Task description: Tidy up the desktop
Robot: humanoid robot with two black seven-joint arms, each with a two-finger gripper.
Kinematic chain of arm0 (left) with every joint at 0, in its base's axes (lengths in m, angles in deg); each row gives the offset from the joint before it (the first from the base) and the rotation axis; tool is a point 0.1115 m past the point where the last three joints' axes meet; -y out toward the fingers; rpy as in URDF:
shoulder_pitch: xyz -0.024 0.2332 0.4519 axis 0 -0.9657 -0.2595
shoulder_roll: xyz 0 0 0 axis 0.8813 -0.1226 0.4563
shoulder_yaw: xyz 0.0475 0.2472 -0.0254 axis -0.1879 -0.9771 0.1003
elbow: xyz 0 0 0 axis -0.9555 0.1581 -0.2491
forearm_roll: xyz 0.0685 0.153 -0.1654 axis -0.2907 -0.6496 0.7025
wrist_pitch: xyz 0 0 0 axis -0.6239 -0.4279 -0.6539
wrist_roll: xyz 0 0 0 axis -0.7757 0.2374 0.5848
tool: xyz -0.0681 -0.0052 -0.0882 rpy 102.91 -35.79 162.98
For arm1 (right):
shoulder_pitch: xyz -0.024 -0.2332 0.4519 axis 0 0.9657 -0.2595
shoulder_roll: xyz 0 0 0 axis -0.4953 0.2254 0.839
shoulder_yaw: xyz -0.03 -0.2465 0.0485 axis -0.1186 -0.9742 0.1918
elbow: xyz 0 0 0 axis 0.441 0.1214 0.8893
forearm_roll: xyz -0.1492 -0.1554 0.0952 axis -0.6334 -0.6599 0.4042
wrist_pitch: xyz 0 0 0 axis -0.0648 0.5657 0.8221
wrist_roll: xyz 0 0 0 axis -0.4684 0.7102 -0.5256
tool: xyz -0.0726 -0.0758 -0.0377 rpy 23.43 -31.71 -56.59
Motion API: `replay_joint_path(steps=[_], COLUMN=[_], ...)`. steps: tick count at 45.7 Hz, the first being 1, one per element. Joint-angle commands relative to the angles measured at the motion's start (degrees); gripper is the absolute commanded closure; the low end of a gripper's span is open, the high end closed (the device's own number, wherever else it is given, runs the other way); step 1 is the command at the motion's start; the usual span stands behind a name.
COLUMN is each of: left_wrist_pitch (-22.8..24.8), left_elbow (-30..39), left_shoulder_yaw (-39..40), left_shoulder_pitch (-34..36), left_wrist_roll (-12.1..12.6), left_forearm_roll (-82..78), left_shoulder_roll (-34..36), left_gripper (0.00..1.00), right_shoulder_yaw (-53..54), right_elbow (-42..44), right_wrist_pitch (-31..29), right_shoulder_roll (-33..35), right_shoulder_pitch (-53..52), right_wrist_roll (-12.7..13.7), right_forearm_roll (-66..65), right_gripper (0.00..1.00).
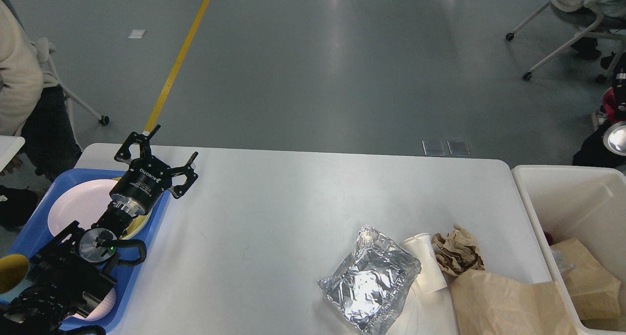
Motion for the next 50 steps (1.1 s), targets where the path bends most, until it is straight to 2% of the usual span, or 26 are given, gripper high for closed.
replay_joint_path(steps=[1, 7, 12, 17, 24, 29, 36, 47, 50], left_wrist_pitch=[0.00, 0.00, 0.00, 0.00, 0.00, 0.00, 0.00, 0.00, 0.00], left_elbow=[0.00, 0.00, 0.00, 0.00, 0.00, 0.00, 0.00, 0.00, 0.00], left_shoulder_yaw=[0.00, 0.00, 0.00, 0.00, 0.00, 0.00, 0.00, 0.00, 0.00], left_shoulder_pitch=[0.00, 0.00, 0.00, 0.00, 0.00, 0.00, 0.00, 0.00, 0.00], left_wrist_roll=[0.07, -0.01, -0.01, -0.01, -0.01, -0.01, -0.01, -0.01, -0.01], left_forearm_roll=[0.00, 0.00, 0.00, 0.00, 0.00, 0.00, 0.00, 0.00, 0.00], left_shoulder_roll=[0.01, 0.01, 0.01, 0.01, 0.01, -0.08, 0.01, 0.01, 0.01], left_gripper=[0.03, 0.03, 0.03, 0.03, 0.03, 0.03, 0.03, 0.03, 0.03], right_shoulder_yaw=[-0.73, -0.73, -0.11, 1.64, 5.86, 11.22, 18.16, 19.93, 20.19], right_elbow=[0.14, 0.23, 1.63, 2.25, 2.25, 2.16, 2.42, 2.42, 2.42], right_wrist_pitch=[0.00, 3.84, 9.29, 16.84, 31.78, 39.70, 43.58, 46.04, 47.44], right_shoulder_roll=[4.20, 8.15, 10.61, 12.29, 13.61, 13.52, 13.61, 11.59, 10.62], right_shoulder_pitch=[2.55, 6.50, 11.94, 18.01, 28.11, 35.85, 43.76, 47.11, 47.90], right_wrist_roll=[-0.01, -0.01, -0.09, -0.27, -0.36, -0.45, -0.45, -0.45, -0.45], right_forearm_roll=[-0.05, -0.05, 0.30, 1.09, 1.18, 1.18, 1.09, 1.18, 1.18], right_gripper=[1.00, 1.00, 1.00, 1.00, 1.00, 1.00, 1.00, 1.00, 0.94])
